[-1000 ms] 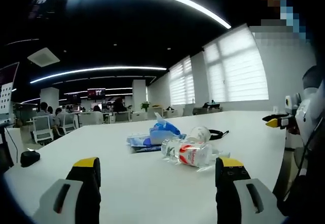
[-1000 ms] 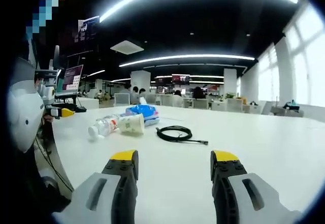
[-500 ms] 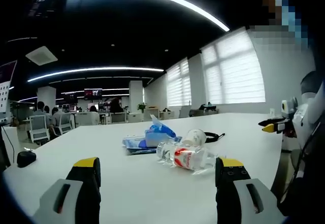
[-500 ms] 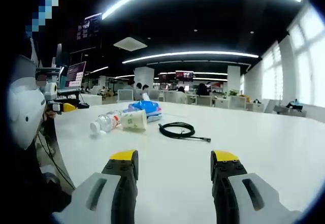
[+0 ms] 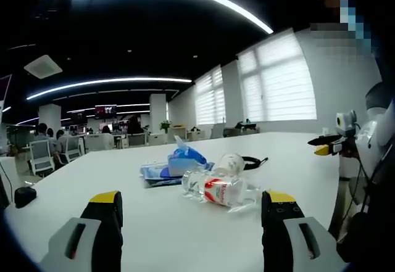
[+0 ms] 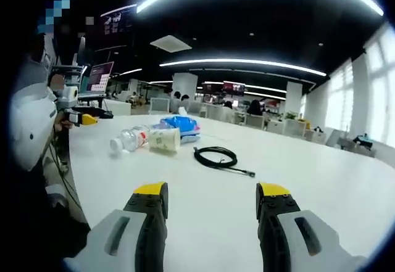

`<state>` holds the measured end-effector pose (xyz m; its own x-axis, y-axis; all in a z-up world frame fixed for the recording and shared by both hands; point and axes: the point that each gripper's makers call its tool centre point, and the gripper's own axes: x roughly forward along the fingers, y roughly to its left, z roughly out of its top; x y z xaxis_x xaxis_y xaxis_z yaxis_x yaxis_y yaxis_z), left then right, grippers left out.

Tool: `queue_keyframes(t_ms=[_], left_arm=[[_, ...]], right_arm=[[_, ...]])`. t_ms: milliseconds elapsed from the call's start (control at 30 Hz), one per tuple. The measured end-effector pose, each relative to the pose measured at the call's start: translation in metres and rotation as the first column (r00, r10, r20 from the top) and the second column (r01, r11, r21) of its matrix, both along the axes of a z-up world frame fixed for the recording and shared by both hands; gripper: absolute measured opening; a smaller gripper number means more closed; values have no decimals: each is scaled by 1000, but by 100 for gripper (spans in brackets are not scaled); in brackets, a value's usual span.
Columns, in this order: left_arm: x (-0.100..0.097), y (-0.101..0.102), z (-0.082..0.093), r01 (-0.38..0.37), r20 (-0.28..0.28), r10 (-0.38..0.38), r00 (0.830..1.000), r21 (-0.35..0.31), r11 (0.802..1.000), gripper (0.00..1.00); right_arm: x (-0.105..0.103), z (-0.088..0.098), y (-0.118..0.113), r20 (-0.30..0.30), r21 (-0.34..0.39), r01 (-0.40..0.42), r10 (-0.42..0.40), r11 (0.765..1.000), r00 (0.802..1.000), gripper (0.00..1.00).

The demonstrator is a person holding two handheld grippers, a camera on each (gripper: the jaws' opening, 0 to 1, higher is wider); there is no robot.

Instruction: Arrange the tabletop items into an orderly group along one side of the table until the central work area is clear of visible clutter.

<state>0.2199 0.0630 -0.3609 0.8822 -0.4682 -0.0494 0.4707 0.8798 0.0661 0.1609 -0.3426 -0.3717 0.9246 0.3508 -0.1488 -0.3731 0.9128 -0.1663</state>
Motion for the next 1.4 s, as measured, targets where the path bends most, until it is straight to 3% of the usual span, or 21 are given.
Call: queue_keyframes(t_ms=[367, 433, 567, 833, 1067, 1133, 1167, 1400], left_arm=[[2, -19, 6, 70, -1, -70, 998, 29, 997, 93], [3, -23, 8, 77, 7, -78, 997, 74, 994, 93], [2, -31, 13, 93, 28, -97, 995, 115, 989, 93], [5, -48, 24, 136, 50, -146, 988, 160, 978, 92], [9, -65, 37, 196, 69, -204, 977, 104, 975, 92], [11, -75, 42, 255, 93, -259, 961, 47, 966, 92], [13, -78, 40, 275, 70, -275, 959, 10, 961, 92], [25, -85, 35, 278, 53, -279, 959, 29, 960, 92]], right_arm=[[13, 21, 9, 31, -39, -75, 76, 996, 997, 55], [15, 18, 9, -10, -51, -83, 82, 995, 997, 55], [20, 18, 12, -24, -91, -93, 91, 992, 996, 55], [37, 24, 26, -36, -40, -156, 154, 987, 987, 59], [53, 41, 36, -2, -58, -214, 214, 975, 977, 61], [57, 46, 41, 20, -49, -239, 240, 970, 971, 61], [58, 47, 43, 21, -43, -245, 246, 968, 969, 61], [67, 46, 50, 10, -25, -276, 277, 961, 961, 59]])
